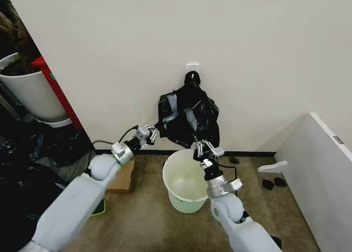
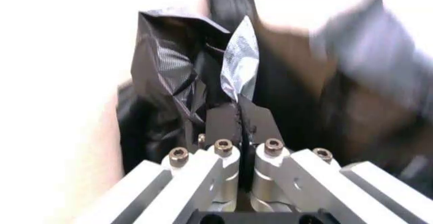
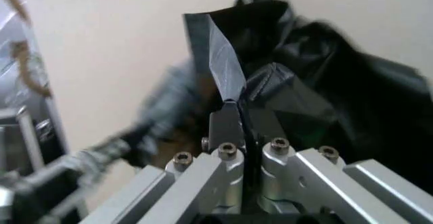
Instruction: Place the garbage bag over the trash bin.
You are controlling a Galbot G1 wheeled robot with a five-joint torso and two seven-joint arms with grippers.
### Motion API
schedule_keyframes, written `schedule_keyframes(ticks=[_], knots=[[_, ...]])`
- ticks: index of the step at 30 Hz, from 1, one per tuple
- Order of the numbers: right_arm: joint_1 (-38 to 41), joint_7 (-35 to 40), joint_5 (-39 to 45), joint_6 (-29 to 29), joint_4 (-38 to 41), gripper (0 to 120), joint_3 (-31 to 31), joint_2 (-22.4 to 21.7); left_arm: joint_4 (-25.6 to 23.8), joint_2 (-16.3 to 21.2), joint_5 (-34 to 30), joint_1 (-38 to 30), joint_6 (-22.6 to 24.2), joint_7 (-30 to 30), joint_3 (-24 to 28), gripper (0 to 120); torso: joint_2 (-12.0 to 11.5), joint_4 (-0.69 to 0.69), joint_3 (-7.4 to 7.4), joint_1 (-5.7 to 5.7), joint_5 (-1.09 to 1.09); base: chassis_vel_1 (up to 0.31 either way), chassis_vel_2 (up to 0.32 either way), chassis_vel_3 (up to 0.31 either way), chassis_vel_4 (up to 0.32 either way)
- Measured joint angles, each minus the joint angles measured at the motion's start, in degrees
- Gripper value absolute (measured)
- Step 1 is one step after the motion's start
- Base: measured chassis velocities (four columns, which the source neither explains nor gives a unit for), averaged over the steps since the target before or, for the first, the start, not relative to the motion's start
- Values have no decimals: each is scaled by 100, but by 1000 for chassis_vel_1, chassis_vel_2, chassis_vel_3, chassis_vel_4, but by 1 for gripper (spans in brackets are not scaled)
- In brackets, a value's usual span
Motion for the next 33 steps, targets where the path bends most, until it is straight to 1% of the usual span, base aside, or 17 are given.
schedule_keyframes(ticks=[2,3,5,6,8,9,10,11,13,15,17,19,20,22,23,26,33], knots=[[-15,76,67,-19,54,0,-16,-9,-128,-51,-162,95,-2,-78,-25,0,0,-2,-1,0,2,0,0,0,0],[-72,298,249,-67,243,0,-68,-42,-401,-180,-423,332,-23,-282,-53,0,0,0,0,0,4,0,0,0,0],[-194,775,526,-161,663,0,-150,-102,-757,-373,-600,688,-64,-660,-75,0,0,-1,0,0,-1,0,0,0,0],[-194,775,526,-161,663,0,-150,-102,-757,-373,-600,688,-64,-660,-75,0,0,-1,0,0,-1,0,0,0,0],[-357,1331,787,-281,1138,0,-224,-187,-1045,-506,-603,999,-96,-959,-121,0,0,0,0,-1,2,0,0,0,0],[-385,1409,816,-302,1206,0,-229,-201,-1100,-526,-590,1066,-101,-1005,-132,0,0,-1,-1,-1,1,0,0,0,0],[-551,1745,917,-391,1558,0,-254,-288,-1329,-571,-456,1359,-114,-1142,-194,0,0,-1,-1,-1,0,0,0,0,0],[-551,1745,917,-391,1558,0,-254,-288,-1329,-571,-456,1359,-114,-1142,-194,0,0,-1,-1,-1,0,0,0,0,0],[-821,1992,931,-493,1961,0,-275,-419,-1521,-566,-193,1682,-156,-1289,-318,0,0,0,-1,-1,1,0,0,0,0],[-1207,2573,697,-834,2489,0,-346,-593,-1737,-517,129,2029,-190,-1613,-507,0,0,-1,-1,-1,1,0,0,0,0],[-1278,2737,627,-934,2592,0,-362,-626,-1791,-507,183,2101,-189,-1705,-551,0,0,0,-1,-1,1,0,0,0,0],[-1591,3389,432,-1341,3065,0,-407,-787,-2010,-466,348,2329,-133,-2026,-706,0,0,-1,-1,-1,1,0,0,0,0],[-1591,3389,432,-1341,3065,0,-407,-787,-2010,-466,348,2329,-133,-2026,-706,0,0,-1,-1,-1,1,0,0,0,0],[-1826,3641,328,-1430,3381,0,-400,-909,-2200,-417,528,2545,-53,-2185,-822,0,0,-1,-1,-1,1,0,0,0,0],[-1826,3641,328,-1430,3381,0,-400,-909,-2200,-417,528,2545,-53,-2185,-822,0,0,-1,-1,-1,1,0,0,0,0],[-2156,3677,147,-1360,3792,0,-321,-1024,-2415,-348,730,2785,-13,-2271,-923,0,1,-1,0,0,1,0,0,0,0],[-2586,3792,-52,-1374,4146,0,-351,-1153,-2589,-283,891,2949,4,-2376,-1004,0,1,-1,0,0,1,0,0,0,0]])
